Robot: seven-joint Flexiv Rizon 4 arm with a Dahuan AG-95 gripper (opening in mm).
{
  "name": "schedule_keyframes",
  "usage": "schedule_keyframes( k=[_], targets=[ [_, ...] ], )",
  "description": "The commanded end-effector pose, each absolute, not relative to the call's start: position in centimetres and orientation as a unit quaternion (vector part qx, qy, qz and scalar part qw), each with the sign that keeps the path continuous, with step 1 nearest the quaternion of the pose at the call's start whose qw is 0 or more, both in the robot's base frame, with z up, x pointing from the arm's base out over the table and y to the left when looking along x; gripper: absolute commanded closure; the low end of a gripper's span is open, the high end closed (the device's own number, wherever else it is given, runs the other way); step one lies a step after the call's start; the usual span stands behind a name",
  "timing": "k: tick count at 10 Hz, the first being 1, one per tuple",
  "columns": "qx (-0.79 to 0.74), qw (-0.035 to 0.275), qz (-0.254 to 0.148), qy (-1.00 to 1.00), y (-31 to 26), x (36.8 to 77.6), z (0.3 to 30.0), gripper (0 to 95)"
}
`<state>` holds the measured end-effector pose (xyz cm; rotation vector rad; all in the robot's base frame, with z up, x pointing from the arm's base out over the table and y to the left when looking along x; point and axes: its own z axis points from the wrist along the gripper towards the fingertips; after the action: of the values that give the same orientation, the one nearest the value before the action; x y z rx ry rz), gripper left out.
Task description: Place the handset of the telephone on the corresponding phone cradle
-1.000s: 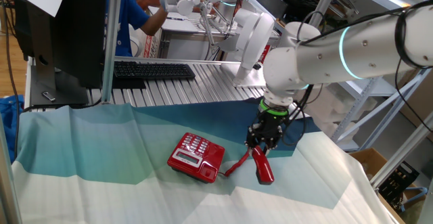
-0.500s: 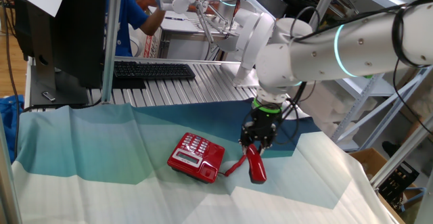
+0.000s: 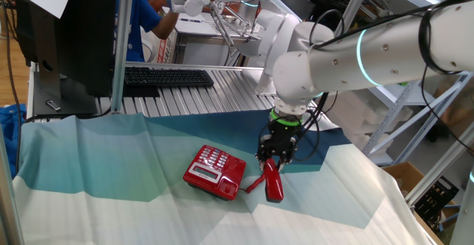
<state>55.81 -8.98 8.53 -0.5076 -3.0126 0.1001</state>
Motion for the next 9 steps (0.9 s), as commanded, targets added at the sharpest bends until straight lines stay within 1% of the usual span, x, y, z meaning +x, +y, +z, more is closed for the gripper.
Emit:
schedule_keyframes(
  k=[1, 9],
  targets=[
    [-0.164, 0.041, 0.034, -0.985, -8.98, 55.95, 8.66, 95.0],
    [-0.155, 0.039, 0.029, -0.987, -8.97, 55.97, 8.63, 95.0]
  ],
)
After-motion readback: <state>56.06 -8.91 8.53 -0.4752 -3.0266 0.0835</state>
